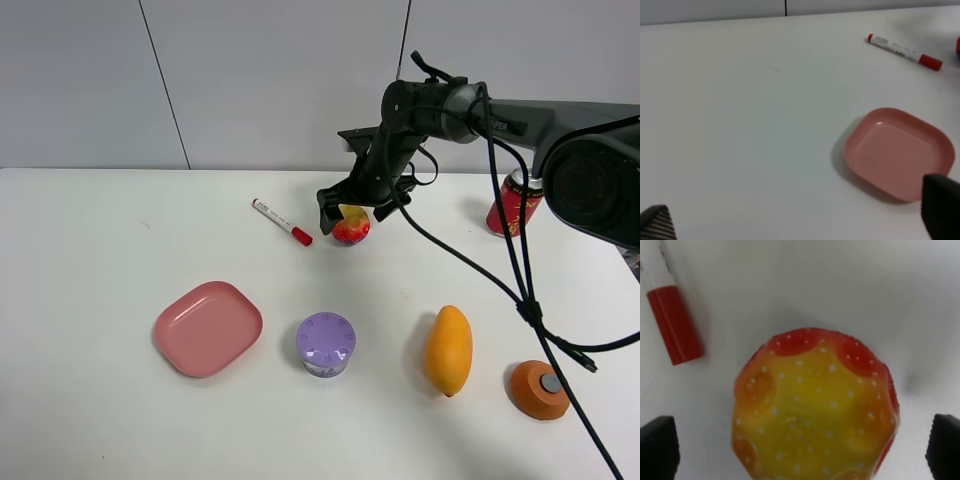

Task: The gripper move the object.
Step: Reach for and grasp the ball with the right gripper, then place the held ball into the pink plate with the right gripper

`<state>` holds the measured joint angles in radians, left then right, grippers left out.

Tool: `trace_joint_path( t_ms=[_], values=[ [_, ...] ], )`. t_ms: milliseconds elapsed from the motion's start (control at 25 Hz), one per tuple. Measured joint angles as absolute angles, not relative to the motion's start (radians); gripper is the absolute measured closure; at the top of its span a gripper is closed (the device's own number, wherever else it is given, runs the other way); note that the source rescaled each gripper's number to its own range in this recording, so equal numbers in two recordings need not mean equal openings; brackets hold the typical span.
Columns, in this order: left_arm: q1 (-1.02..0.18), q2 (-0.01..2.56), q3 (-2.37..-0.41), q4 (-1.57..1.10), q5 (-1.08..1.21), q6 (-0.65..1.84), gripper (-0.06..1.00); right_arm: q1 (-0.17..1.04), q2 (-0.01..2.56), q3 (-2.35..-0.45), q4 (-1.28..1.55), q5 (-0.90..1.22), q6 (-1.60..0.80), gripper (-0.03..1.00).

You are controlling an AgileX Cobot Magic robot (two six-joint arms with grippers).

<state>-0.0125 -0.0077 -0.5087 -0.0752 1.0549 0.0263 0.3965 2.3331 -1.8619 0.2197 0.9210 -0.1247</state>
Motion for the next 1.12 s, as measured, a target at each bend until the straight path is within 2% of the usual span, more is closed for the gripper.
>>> trace_joint_path(
  t_ms=[120, 200, 280, 360, 400, 760, 1120],
  values=[
    [-0.012, -0.008, -0.509, -0.075, 1.055, 0.026, -0.06, 0.396, 2.348, -1.862, 0.217, 0.911, -0.113, 0.21],
    [-0.012, -0.008, -0.509, -0.075, 1.055, 0.026, -0.06, 0.396, 2.363, -1.862, 0.217, 0.911, -0.101, 0.38],
    [-0.012, -0.008, -0.509, -0.075, 1.055, 0.026, -0.06, 0.396, 2.373, -1.862, 0.217, 0.911, -0.092, 0.6],
    [-0.012, -0.008, -0.509, -0.075, 1.055, 0.026, -0.06, 0.396, 2.375, -1.862, 0.224, 0.911, -0.087, 0.91],
    [-0.012, -0.008, -0.509, -0.075, 1.055, 0.026, -0.06, 0.396, 2.375, -1.862, 0.223, 0.91, -0.083, 0.97],
    [-0.012, -0.008, -0.509, -0.075, 1.055, 0.026, -0.06, 0.415, 2.375, -2.017, 0.208, 1.03, -0.067, 0.97],
    [-0.012, -0.008, -0.509, -0.075, 1.055, 0.026, -0.06, 0.621, 2.322, -2.071, 0.235, 1.061, -0.083, 0.97]
  ],
)
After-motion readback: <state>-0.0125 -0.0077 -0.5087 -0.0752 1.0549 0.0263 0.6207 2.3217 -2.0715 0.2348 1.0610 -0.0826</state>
